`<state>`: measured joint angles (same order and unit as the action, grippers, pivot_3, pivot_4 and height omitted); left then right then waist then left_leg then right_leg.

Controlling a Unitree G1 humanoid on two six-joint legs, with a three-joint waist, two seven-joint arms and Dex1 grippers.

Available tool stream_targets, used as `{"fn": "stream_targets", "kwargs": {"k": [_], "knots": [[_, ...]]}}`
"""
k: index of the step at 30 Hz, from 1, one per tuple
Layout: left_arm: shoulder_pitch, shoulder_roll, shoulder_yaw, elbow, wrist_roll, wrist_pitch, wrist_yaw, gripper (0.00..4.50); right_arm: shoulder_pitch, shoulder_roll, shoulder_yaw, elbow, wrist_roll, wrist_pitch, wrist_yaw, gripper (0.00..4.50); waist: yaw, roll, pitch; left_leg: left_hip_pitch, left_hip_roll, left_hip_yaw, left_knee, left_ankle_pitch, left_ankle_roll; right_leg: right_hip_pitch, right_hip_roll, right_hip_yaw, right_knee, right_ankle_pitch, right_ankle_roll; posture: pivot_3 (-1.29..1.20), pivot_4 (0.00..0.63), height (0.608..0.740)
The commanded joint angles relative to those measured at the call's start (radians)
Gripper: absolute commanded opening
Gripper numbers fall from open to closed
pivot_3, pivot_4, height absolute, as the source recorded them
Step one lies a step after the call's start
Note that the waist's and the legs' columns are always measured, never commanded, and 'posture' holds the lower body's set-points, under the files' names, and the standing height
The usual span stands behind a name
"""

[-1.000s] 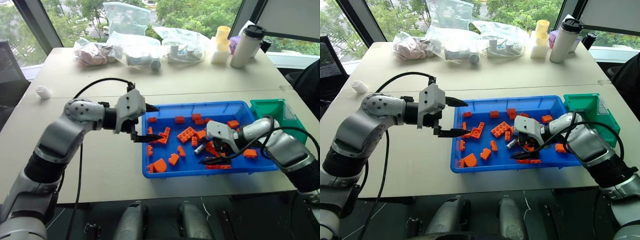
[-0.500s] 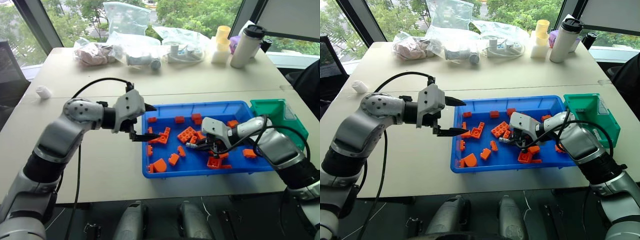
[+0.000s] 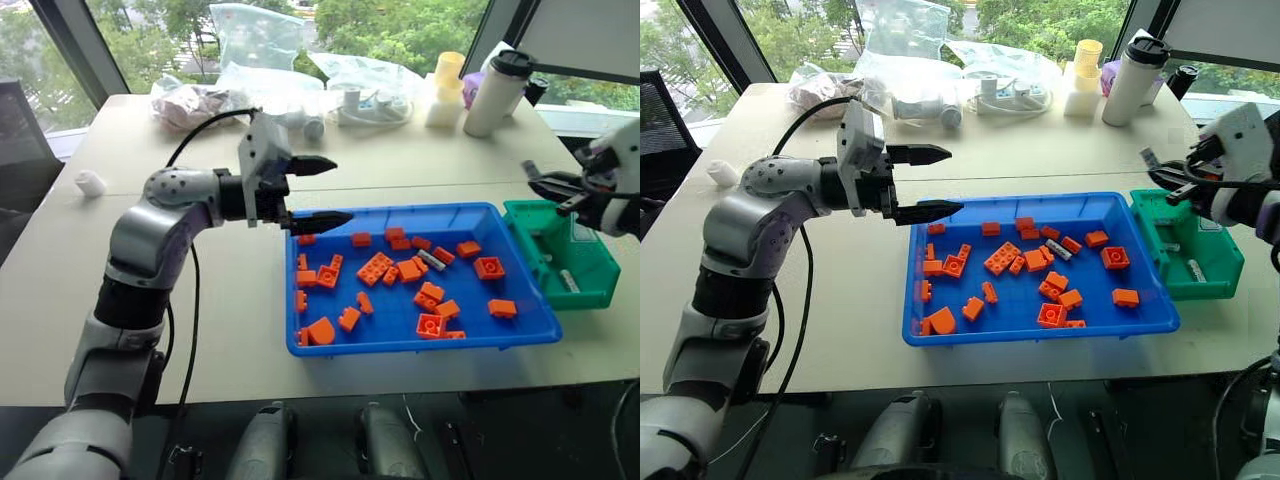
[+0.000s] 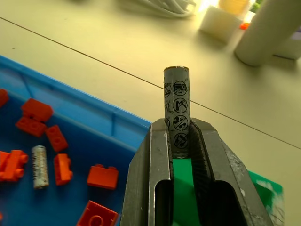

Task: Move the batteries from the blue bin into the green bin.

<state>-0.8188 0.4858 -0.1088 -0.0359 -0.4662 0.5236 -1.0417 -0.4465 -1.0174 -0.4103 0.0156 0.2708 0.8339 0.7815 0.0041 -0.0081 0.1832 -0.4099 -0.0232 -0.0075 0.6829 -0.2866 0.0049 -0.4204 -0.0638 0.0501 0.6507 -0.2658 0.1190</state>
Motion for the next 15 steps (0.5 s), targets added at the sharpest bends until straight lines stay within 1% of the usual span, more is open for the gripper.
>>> {"fn": "stream_targets", "kwargs": {"k": [1,5,9,11,12,15], "knots": [[-0.048,-0.016,-0.008,0.035,0.013,-0.057,-0.035,4.50,0.021,-0.020,-0.054,0.005,-0.011,0.012,-0.056,0.02,-0.007,0.000,0.000,0.000,0.000,0.000,0.000,0.000,0.000,-0.001,0.000,0.000,0.001,0.000,0.000,0.00,0.150,0.740],[-0.071,-0.040,-0.018,0.074,0.030,-0.089,-0.049,4.50,0.058,-0.007,-0.061,0.005,-0.014,0.045,-0.111,0.02,-0.017,0.000,0.000,0.000,0.000,0.000,0.000,0.000,0.000,-0.001,0.000,0.001,0.001,0.000,0.000,0.00,0.150,0.740],[-0.076,-0.043,-0.033,0.087,0.045,-0.103,-0.070,4.50,0.049,0.015,-0.065,0.046,0.009,0.084,-0.143,0.02,-0.017,0.001,0.000,0.000,0.001,0.000,0.000,0.000,0.000,-0.001,0.001,0.001,0.001,0.000,0.000,0.00,0.150,0.740],[-0.078,-0.033,-0.037,0.084,0.049,-0.101,-0.089,4.50,0.047,0.014,-0.053,0.059,0.009,0.084,-0.148,1.04,-0.017,0.001,0.000,0.000,0.000,0.001,0.000,0.000,0.000,-0.001,0.001,0.001,0.001,0.000,0.000,0.00,0.150,0.740],[-0.078,-0.029,-0.038,0.084,0.052,-0.101,-0.095,4.50,0.045,0.014,-0.047,0.066,0.009,0.080,-0.149,1.48,-0.016,0.001,0.000,0.000,0.000,0.001,0.000,0.000,0.000,-0.001,0.001,0.001,0.001,0.000,0.000,0.00,0.150,0.740],[-0.077,-0.017,-0.043,0.085,0.067,-0.105,-0.104,4.50,0.035,0.017,-0.027,0.080,0.010,0.071,-0.159,3.06,-0.016,0.001,0.000,0.000,0.000,0.001,0.000,0.000,0.000,-0.001,0.001,0.001,0.001,0.000,0.000,0.00,0.150,0.740]]}}
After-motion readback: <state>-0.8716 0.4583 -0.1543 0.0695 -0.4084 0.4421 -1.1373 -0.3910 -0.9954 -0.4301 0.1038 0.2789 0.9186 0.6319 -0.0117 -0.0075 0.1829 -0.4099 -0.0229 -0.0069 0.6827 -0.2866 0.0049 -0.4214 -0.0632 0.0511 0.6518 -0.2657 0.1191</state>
